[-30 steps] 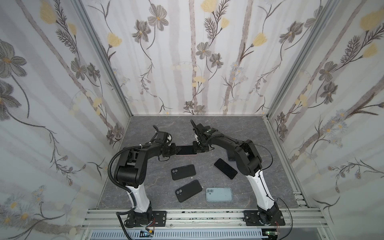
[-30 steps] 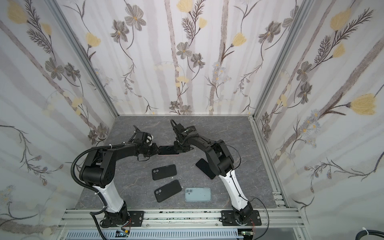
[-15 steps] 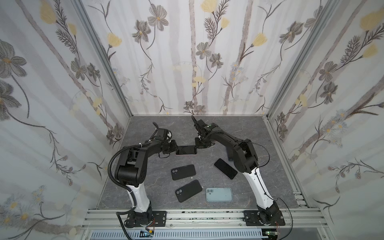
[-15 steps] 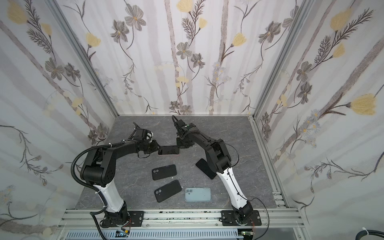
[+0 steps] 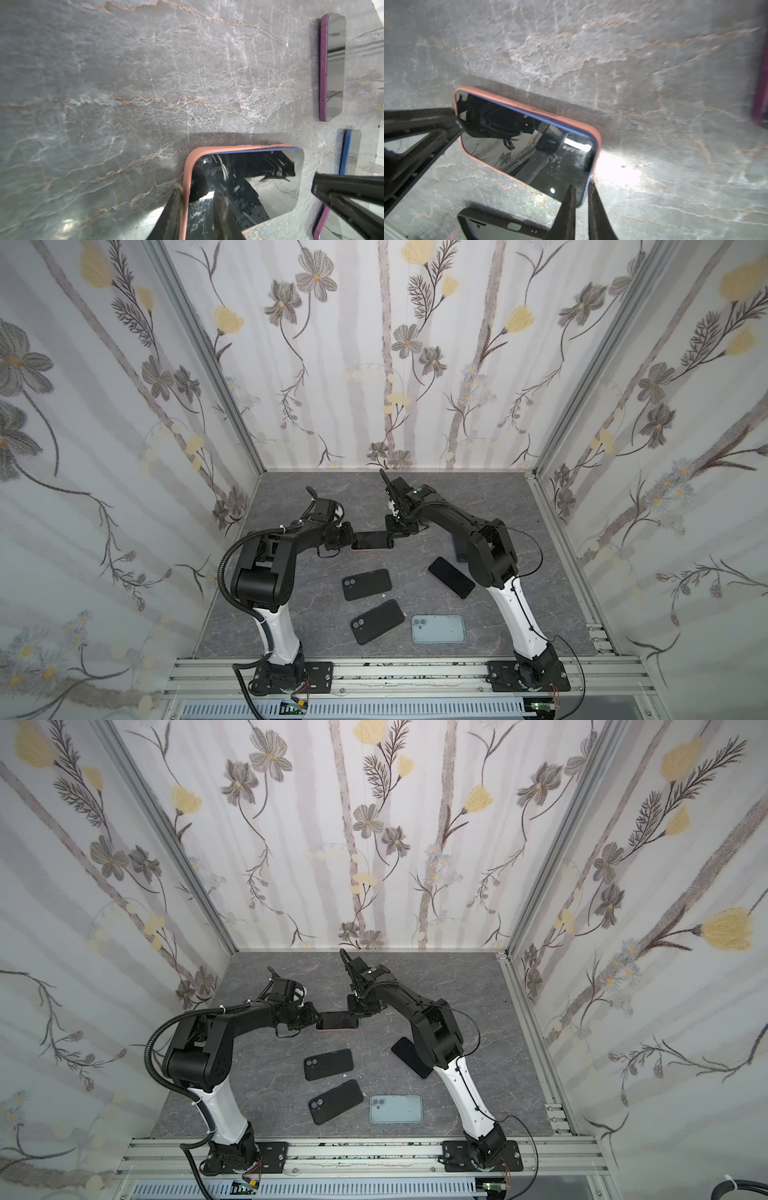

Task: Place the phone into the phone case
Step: 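Push the phone's end into the pink case with the right gripper while left holds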

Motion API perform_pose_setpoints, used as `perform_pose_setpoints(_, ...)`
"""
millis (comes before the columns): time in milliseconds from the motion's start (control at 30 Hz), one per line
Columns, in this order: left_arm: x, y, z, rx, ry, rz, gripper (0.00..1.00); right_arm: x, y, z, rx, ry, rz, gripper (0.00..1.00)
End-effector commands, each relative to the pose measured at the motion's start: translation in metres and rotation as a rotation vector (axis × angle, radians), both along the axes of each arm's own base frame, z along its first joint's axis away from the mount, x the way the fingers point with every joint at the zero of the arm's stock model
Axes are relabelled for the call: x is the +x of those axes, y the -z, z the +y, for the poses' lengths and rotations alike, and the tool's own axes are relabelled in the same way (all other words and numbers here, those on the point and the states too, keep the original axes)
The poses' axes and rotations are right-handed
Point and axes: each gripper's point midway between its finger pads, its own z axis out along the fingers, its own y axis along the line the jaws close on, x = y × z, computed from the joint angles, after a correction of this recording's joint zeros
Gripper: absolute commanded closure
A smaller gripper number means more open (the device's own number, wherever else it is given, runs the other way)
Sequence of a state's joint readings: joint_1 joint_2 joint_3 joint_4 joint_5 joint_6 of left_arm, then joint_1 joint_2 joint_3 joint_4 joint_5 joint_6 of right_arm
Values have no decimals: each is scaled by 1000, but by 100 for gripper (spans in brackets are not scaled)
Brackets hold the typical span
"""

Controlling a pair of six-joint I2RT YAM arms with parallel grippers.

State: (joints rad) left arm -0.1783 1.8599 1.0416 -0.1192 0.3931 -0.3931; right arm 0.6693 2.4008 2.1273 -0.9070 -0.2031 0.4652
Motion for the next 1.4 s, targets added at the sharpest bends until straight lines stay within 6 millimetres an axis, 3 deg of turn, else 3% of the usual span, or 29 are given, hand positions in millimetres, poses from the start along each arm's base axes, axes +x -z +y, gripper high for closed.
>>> perform_pose_setpoints(0, -1, 4, 2, 7, -4, 6, 73, -7, 2, 2, 6, -11, 29, 87)
perform_pose_setpoints(133, -3, 5, 2, 8, -4, 8, 73, -9, 12, -5, -37, 3, 35, 87)
perform_pose_setpoints(433, -4, 5, 1, 3, 1, 9, 73, -10, 14, -14, -79, 18, 25, 86)
perform_pose_setpoints(667, -5, 6, 1, 0, 3, 11, 73, -18, 33, -12, -76, 5, 71, 92)
perform_pose_setpoints(1033, -7, 9, 0, -4, 5, 20, 73, -30, 70, -26, -140, 10, 119, 95)
perform_pose_setpoints(1167, -6, 8, 1, 0, 2, 15, 73, -26, 57, -22, -122, 15, 94, 94)
perform_pose_setpoints(1367, 4, -7, 4, 5, -18, -28, 73, -3, 6, -14, -64, 34, -17, 86)
